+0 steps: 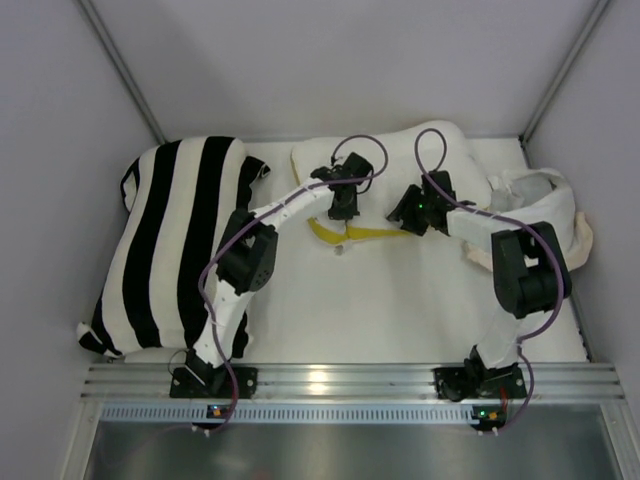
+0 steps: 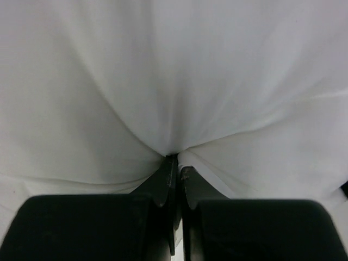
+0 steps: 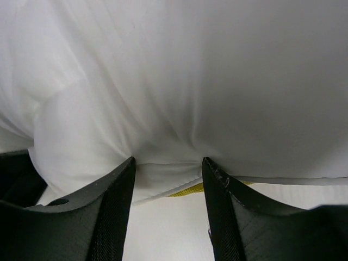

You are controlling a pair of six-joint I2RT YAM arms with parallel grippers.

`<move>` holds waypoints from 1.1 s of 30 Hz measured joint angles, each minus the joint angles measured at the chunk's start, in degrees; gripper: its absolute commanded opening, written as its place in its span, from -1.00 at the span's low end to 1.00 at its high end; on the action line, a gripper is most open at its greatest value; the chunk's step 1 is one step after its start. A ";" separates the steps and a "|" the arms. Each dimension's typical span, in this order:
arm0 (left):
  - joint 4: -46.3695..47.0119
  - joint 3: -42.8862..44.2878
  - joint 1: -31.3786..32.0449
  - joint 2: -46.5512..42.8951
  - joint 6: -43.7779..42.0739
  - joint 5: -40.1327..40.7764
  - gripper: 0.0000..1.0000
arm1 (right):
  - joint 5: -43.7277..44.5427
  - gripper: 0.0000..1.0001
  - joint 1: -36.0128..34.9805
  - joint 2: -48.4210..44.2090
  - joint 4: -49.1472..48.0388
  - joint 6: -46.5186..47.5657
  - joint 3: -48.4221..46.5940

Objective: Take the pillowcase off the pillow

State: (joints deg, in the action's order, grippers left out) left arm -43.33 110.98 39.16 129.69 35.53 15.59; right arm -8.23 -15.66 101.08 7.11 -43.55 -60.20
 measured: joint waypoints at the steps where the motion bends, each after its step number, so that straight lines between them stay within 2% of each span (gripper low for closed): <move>1: -0.48 3.10 -1.14 1.81 -0.48 -1.38 -1.00 | -0.09 0.00 0.52 0.39 -0.50 -0.15 -0.31; 7: -1.20 23.32 -4.33 13.94 -3.08 -9.44 -1.00 | -2.32 0.00 5.90 0.92 -2.97 -1.33 -0.17; 10: 1.27 29.00 -4.28 17.99 -2.84 -13.84 -1.00 | -4.24 0.00 11.06 1.66 -3.08 -1.92 0.31; 15: 6.56 30.91 -3.74 20.35 -2.47 -19.15 -1.00 | -7.15 0.00 21.22 3.02 -2.16 -2.14 2.01; 21: 9.99 30.05 -3.74 20.57 -2.36 -22.86 -0.99 | -8.90 0.03 25.59 3.02 -2.23 -0.39 2.03; 24: 12.72 26.97 -3.76 19.43 -2.14 -23.93 -0.55 | -8.81 0.04 24.13 2.40 -2.23 1.73 2.21; 25: 13.40 25.79 -3.76 18.71 -2.10 -24.37 -0.29 | -8.41 0.04 23.28 1.84 -2.03 2.47 2.58; 26: 13.86 24.68 -3.76 17.86 -2.05 -25.09 0.12 | -8.09 0.04 22.27 0.85 -1.49 3.17 3.04; 30: 15.26 21.51 -3.34 14.36 -2.25 -28.76 0.62 | -4.92 0.04 17.79 -6.08 3.02 5.66 3.58; 33: 15.10 17.07 -1.79 9.99 -2.84 -28.68 0.98 | -2.43 0.06 14.64 -14.21 4.98 7.43 4.02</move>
State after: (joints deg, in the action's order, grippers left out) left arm -28.23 128.05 37.36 139.68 32.69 -13.08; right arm -10.66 -1.02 86.87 12.10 -36.12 -56.18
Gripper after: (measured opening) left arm 0.883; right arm 0.523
